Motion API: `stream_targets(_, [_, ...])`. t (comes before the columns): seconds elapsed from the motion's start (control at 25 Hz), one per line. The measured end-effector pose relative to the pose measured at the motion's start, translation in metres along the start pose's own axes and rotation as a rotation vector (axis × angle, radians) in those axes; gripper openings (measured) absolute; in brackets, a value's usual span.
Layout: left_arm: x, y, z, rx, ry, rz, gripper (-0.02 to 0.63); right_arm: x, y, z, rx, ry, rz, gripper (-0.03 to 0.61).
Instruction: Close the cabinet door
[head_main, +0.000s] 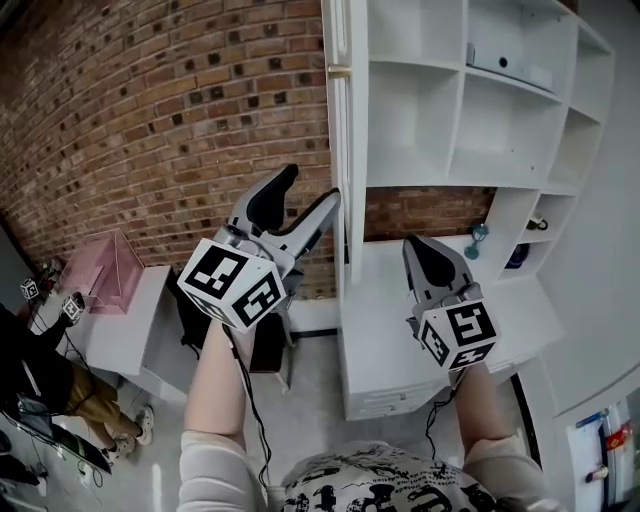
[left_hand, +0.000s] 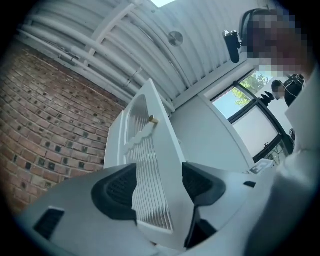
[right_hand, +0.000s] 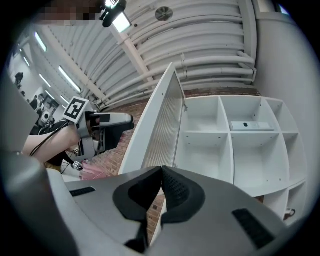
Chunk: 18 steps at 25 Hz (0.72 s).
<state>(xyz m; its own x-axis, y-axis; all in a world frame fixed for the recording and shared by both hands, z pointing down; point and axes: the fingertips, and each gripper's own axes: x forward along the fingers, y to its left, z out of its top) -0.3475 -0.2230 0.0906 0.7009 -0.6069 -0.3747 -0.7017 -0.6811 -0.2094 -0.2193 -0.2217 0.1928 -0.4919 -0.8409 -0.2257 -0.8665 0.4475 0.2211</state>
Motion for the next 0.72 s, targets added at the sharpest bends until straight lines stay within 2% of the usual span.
stream_targets(0.12, [0.016, 0.006, 0.03, -0.018, -0.068, -0.03, 0.287, 0.005, -0.002, 0.011, -0.025, -0.025, 0.013, 0.015])
stream_targets(0.28, [0.034, 0.02, 0.066, -0.086, -0.133, -0.071, 0.229, 0.014, 0.0, 0.015, -0.036, -0.011, 0.033, 0.015])
stream_targets(0.44, [0.049, 0.02, 0.094, -0.112, -0.166, -0.132, 0.225, 0.019, -0.004, 0.019, -0.052, -0.014, 0.036, 0.015])
stream_targets(0.6, [0.063, 0.021, 0.109, -0.104, -0.168, -0.147, 0.213, 0.02, -0.013, 0.02, -0.052, -0.017, 0.031, 0.015])
stream_targets(0.72, [0.071, 0.029, 0.118, -0.159, -0.187, -0.171, 0.204, 0.027, -0.015, 0.021, -0.065, -0.009, 0.036, 0.015])
